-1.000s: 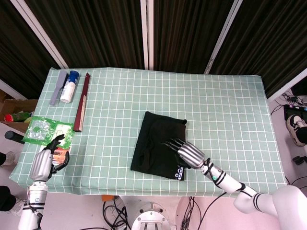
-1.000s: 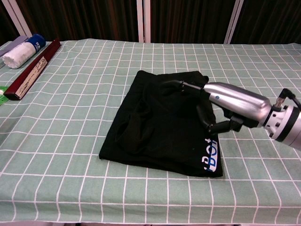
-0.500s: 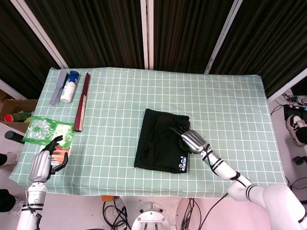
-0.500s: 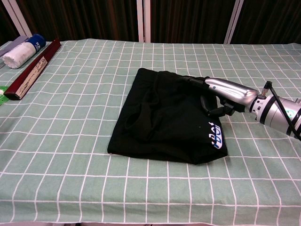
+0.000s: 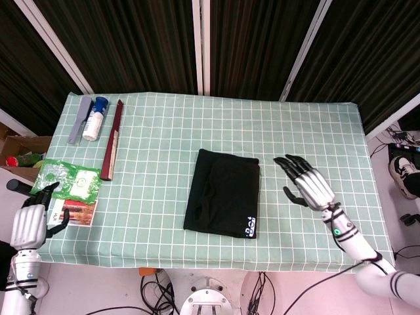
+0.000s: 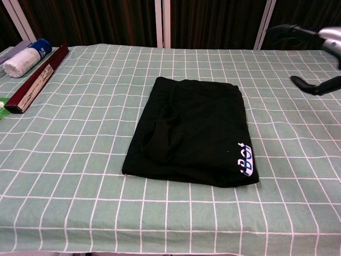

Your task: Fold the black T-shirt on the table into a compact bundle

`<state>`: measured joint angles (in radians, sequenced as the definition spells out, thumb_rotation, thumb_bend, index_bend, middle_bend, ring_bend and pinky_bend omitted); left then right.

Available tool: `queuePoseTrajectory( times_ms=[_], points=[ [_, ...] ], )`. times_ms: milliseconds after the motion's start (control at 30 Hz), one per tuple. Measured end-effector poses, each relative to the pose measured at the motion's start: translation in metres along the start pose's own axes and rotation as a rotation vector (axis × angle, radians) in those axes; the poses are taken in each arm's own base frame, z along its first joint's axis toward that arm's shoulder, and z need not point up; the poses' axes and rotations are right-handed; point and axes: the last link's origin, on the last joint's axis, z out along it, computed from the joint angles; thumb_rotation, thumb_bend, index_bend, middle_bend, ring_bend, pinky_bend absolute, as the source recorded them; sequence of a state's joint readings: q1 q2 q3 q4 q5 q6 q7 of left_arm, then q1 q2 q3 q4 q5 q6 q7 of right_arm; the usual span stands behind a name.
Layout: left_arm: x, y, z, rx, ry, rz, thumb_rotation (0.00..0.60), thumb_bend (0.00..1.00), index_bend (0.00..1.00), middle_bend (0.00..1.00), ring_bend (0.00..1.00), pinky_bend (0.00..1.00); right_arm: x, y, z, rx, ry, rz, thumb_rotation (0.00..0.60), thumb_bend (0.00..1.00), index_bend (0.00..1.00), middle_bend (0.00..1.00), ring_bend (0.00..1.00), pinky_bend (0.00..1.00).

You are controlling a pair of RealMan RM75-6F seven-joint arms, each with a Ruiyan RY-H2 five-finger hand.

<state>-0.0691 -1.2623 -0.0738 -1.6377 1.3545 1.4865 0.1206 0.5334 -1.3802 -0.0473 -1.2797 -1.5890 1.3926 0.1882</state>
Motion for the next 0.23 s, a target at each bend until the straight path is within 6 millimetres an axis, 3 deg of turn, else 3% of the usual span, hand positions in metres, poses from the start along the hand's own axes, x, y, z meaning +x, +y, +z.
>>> queuePoseTrajectory(
  times_ms=[67, 233],
  points=[
    [0.005, -0.008, -0.002, -0.002, 0.028, 0.052, 0.6, 0.37, 0.13, 0.16, 0.16, 0.22, 0.011, 0.005, -0.024, -0.084, 0.01, -0.04, 0.6, 0.27, 0.03, 0.11, 0.04, 0.14],
    [0.012, -0.015, -0.013, -0.017, 0.094, 0.082, 0.6, 0.35, 0.13, 0.16, 0.16, 0.22, 0.043, 0.023, -0.107, -0.343, 0.042, -0.083, 0.6, 0.26, 0.02, 0.1, 0.04, 0.13]
  ],
)
